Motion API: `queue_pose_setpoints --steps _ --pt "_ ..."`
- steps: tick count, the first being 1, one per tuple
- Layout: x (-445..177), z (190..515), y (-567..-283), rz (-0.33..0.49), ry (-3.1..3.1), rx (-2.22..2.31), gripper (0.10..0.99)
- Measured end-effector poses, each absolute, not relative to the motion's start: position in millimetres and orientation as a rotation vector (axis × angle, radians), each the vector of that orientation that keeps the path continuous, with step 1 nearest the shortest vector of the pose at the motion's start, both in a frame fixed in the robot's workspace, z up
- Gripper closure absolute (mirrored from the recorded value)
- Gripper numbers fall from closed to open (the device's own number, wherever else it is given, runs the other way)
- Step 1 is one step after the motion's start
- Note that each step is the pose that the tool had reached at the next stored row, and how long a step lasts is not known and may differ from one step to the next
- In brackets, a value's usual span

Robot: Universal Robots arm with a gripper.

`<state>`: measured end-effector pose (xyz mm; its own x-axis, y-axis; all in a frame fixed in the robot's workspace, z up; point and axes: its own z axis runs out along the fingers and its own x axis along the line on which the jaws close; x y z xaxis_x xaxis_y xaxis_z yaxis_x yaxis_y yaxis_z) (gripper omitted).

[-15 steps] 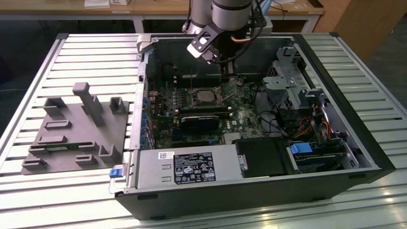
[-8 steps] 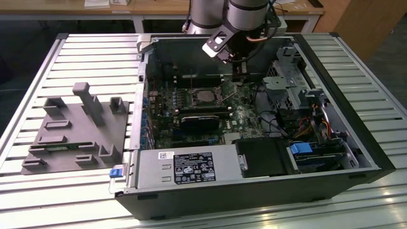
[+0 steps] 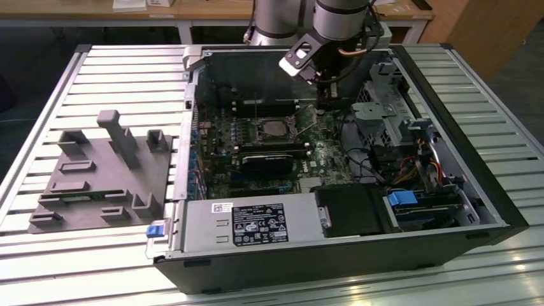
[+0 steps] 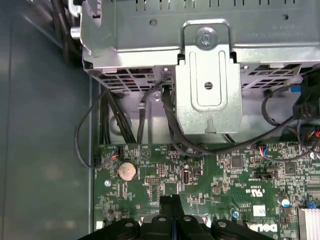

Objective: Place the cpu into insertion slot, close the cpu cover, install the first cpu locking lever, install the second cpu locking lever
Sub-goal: 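Close the cpu cover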

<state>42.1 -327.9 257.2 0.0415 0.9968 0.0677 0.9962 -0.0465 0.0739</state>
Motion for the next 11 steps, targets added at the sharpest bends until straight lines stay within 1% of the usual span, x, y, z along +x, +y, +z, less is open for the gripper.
queue_pose_setpoints --steps 11 --pt "50.5 255.3 -328.0 0.14 2.168 2.274 0.98"
